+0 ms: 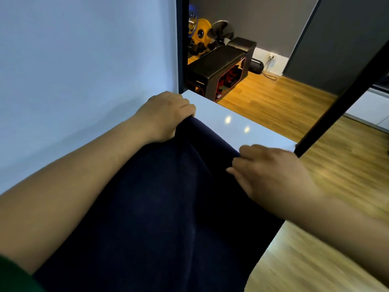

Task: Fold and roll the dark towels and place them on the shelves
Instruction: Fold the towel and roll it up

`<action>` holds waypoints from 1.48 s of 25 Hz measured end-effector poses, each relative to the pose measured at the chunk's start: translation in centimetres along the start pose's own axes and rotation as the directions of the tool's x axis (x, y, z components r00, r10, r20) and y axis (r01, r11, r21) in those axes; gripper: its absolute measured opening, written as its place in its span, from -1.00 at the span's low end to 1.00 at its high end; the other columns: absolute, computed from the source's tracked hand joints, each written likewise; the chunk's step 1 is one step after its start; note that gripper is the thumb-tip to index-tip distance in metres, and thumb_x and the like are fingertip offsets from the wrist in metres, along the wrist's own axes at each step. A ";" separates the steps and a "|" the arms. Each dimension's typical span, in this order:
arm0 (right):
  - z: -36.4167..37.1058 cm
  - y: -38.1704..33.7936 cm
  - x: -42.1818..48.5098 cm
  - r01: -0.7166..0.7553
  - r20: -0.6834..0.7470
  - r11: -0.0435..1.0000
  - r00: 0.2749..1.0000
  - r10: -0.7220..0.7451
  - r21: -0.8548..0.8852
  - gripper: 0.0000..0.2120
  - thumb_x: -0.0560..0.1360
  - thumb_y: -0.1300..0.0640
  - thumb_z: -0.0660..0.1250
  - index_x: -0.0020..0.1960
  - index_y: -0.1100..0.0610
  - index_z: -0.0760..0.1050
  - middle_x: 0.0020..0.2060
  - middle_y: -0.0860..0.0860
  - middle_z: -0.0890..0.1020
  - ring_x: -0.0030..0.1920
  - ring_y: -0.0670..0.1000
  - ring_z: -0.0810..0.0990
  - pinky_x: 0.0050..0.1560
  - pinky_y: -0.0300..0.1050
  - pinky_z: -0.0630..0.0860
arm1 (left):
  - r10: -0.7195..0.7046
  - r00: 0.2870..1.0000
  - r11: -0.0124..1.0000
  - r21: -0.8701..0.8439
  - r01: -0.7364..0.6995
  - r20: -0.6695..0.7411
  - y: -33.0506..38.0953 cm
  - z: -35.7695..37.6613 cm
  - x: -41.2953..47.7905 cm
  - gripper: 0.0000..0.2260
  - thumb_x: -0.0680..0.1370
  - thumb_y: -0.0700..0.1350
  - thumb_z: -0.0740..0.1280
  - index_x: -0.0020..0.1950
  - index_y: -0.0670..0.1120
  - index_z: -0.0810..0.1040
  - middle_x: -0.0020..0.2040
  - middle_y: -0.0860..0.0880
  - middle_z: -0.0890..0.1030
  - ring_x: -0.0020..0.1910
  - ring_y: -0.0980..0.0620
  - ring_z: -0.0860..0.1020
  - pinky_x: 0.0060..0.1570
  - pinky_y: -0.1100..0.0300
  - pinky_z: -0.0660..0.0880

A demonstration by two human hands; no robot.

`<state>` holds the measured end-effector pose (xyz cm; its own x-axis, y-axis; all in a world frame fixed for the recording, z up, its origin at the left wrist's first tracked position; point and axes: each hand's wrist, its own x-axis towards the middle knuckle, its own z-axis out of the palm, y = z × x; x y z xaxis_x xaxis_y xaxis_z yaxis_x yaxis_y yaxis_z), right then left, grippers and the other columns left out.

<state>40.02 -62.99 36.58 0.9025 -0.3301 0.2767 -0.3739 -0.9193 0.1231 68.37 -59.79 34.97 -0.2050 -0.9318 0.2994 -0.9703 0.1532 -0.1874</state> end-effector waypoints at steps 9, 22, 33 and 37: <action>0.1 -0.6 -0.1 -0.256 0.387 0.966 0.895 0.222 0.038 -0.52 0.58 -0.30 -0.03 0.29 0.03 0.23 -0.02 0.01 0.46 -0.01 0.10 0.57 -0.15 -0.05 0.41 | 0.082 0.958 0.986 0.162 -0.037 -0.276 0.3 0.9 -2.8 -0.82 0.34 -0.42 0.17 -0.16 -0.23 0.47 -0.26 -0.18 0.47 -0.31 -0.18 0.40 -0.35 0.06 0.24; 3.1 2.9 0.4 -0.145 0.125 0.967 0.977 0.174 -0.210 -0.46 0.56 -0.14 0.14 0.33 0.25 0.40 -0.08 0.19 0.48 -0.19 0.19 0.49 -0.36 0.02 0.47 | -0.136 0.977 0.959 -0.270 0.089 -0.163 -0.1 2.4 -3.1 -0.57 0.53 -0.10 0.15 0.37 -0.14 0.49 0.41 -0.08 0.47 0.45 -0.09 0.38 0.38 -0.04 0.38; 0.3 -3.0 -2.1 -0.165 0.342 0.986 0.929 0.143 0.034 -0.19 0.59 -0.37 -0.25 0.59 0.19 0.04 0.55 0.25 0.12 0.55 0.25 0.09 0.48 0.31 0.14 | -0.199 0.959 0.979 -0.090 0.184 -0.204 3.1 0.2 -4.7 -0.61 0.54 0.00 0.28 0.32 -0.14 0.44 0.12 -0.22 0.53 0.12 -0.24 0.52 0.16 -0.20 0.48; -1.3 -2.2 -0.4 -0.135 0.429 0.990 0.897 0.108 0.034 -0.29 0.61 -0.28 -0.22 0.59 0.16 0.01 0.56 0.22 0.10 0.54 0.23 0.14 0.48 0.16 0.23 | -0.010 0.995 0.999 -0.046 0.015 0.103 2.0 -0.6 -2.7 -0.42 0.47 -0.20 0.33 0.49 -0.06 0.31 0.47 -0.07 0.39 0.51 -0.10 0.26 0.46 -0.24 0.06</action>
<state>40.17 -60.52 37.47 0.8608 -0.4869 -0.1480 -0.4849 -0.8730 0.0518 66.91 -56.82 34.33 -0.1809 -0.9622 0.2036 -0.9781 0.1545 -0.1393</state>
